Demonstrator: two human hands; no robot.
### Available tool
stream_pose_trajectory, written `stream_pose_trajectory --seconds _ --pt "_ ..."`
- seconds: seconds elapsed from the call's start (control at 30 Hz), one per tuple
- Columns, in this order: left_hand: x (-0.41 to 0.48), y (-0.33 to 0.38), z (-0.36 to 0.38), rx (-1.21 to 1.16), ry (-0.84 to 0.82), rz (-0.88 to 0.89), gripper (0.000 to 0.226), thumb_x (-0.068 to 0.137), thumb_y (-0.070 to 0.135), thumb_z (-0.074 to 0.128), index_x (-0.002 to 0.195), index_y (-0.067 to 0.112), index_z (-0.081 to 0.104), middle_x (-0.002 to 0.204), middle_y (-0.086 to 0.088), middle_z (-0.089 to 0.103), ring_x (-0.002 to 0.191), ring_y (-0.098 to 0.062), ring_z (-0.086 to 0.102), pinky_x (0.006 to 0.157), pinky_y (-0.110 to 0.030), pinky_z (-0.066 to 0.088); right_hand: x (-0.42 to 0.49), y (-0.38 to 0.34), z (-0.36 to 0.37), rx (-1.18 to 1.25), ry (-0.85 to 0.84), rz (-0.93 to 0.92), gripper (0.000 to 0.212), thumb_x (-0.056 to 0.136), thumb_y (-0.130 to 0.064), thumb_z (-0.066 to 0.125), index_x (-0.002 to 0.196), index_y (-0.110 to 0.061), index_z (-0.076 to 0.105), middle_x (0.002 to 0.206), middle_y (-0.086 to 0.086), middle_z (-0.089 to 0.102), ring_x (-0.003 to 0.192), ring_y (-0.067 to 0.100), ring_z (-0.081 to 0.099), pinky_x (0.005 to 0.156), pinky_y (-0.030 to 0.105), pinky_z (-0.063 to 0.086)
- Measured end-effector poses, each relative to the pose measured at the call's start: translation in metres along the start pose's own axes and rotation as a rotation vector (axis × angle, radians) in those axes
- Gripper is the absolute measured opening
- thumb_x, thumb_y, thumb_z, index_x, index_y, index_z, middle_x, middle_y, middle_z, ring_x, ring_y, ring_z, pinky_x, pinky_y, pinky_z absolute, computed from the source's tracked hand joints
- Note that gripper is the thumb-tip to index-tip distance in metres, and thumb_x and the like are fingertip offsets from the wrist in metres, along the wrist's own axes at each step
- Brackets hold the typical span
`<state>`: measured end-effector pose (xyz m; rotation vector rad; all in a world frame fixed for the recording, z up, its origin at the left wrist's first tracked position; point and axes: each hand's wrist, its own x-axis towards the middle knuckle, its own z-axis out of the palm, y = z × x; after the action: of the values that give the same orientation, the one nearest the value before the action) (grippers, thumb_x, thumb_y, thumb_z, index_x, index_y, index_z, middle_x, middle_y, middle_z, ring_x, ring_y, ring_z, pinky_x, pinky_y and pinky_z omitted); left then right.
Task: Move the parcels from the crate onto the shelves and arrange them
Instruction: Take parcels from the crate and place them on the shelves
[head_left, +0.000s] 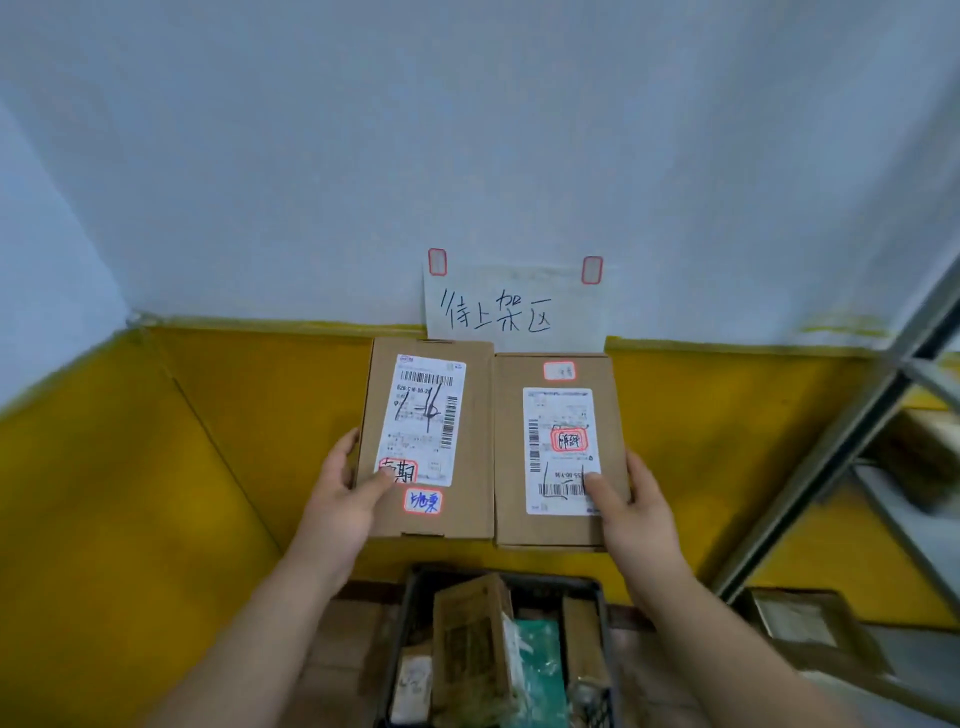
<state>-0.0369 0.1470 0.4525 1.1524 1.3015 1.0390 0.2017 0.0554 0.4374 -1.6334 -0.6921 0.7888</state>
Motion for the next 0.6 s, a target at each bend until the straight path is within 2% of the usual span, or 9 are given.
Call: stream_pose_trajectory --seconds 0.07,0.3,0.43,0.5,0.6 --pt "-0.009 0.015 -0.006 -0.004 -0.035 0.044 0.065 0.096 0.009 0.057 0.150 0.029 0.028 0.102 0.011 0.062 0.088 -0.010 0.066 0.067 -0.030 0.053 -0.020 -0.010 -0.005 0.013 0.035 -0.035 0.050 0.096 -0.023 0.062 0.143 -0.027 0.045 0.122 -0.003 0.065 0.105 0.017 0.065 0.093 0.046 0.056" --pt "-0.044 0.045 -0.028 0.000 -0.182 0.169 0.063 0.094 0.010 0.059 0.146 0.033 0.031 0.106 0.011 0.065 0.095 -0.015 0.068 0.073 -0.034 0.055 -0.096 -0.033 -0.019 0.062 0.115 -0.124 0.047 0.099 -0.024 0.058 0.142 -0.036 0.042 0.119 -0.015 0.065 0.103 0.005 0.065 0.082 0.028 0.057" --pt "-0.069 0.054 -0.030 -0.016 -0.224 0.208 0.060 0.093 0.014 0.061 0.144 0.035 0.035 0.115 0.003 0.067 0.099 -0.019 0.068 0.079 -0.041 0.056 -0.131 -0.045 -0.040 0.083 0.170 -0.160 0.047 0.101 -0.025 0.055 0.143 -0.042 0.040 0.121 -0.015 0.065 0.107 0.008 0.064 0.090 0.037 0.057" --pt "-0.085 0.060 -0.028 -0.034 -0.243 0.237 0.061 0.093 0.014 0.061 0.144 0.035 0.035 0.116 0.002 0.066 0.100 -0.019 0.068 0.082 -0.043 0.056 -0.143 -0.052 -0.053 0.106 0.181 -0.194 0.044 0.102 -0.023 0.052 0.140 -0.044 0.042 0.119 -0.016 0.066 0.106 0.006 0.065 0.089 0.035 0.057" --pt "-0.109 0.071 -0.022 -0.077 -0.257 0.280 0.062 0.092 0.010 0.061 0.143 0.034 0.035 0.116 0.003 0.066 0.099 -0.017 0.068 0.078 -0.037 0.055 -0.159 -0.060 -0.073 0.160 0.182 -0.221 0.045 0.104 -0.021 0.047 0.142 -0.044 0.041 0.118 -0.016 0.067 0.105 0.005 0.066 0.088 0.034 0.057"
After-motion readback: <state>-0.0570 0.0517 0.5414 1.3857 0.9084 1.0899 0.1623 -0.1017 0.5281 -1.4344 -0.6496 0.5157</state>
